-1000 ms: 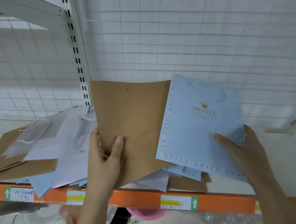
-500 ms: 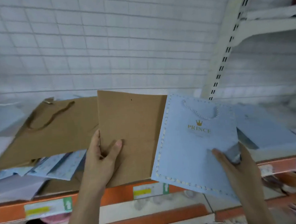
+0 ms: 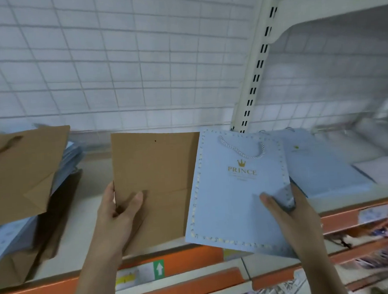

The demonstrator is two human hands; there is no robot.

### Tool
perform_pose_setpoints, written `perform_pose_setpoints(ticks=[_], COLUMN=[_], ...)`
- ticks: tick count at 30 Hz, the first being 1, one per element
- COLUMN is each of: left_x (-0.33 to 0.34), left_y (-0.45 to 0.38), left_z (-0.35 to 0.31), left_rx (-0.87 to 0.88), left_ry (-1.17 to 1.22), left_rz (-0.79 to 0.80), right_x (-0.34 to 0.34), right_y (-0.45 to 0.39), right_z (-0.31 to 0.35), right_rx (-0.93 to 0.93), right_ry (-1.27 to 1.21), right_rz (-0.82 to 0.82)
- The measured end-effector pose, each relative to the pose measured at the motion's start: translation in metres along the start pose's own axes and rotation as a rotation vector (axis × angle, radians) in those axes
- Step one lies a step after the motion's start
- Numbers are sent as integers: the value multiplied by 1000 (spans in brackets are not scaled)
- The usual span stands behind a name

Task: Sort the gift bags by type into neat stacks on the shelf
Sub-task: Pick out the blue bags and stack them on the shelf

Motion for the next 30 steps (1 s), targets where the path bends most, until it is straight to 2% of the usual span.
perform_pose_setpoints(ticks=[9,15,20,24,30], left_x=[60,101,119,123,129], left_y=[-6,-2,13,22,29], left_z=[20,34,45,47,41], left_rx=[-86,-78,-134,-124,-90], left_ry=[81,15,-40,-182,-556], left_rz=[13,-47,-127,-183,-184], right_x=[-40,-88,-118,-122,-115], right_y=[-57,-118,-182,-223,-239], right_z=[-40,-77,-118,-144,-149], right_rx=[24,-2,-18,-73,-104], right_ry=[105,193,280,284,339], right_rz=[-31,-85,26,93,154])
Point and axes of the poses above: each hand's wrist, its own y-axis away from the middle knuckle, its own x-axis out of the palm, z = x × y, the point moved 2 cm from there along -y, towards the middle knuckle, and after that the axes turned 15 degrees about y, right-handed, at the moved point
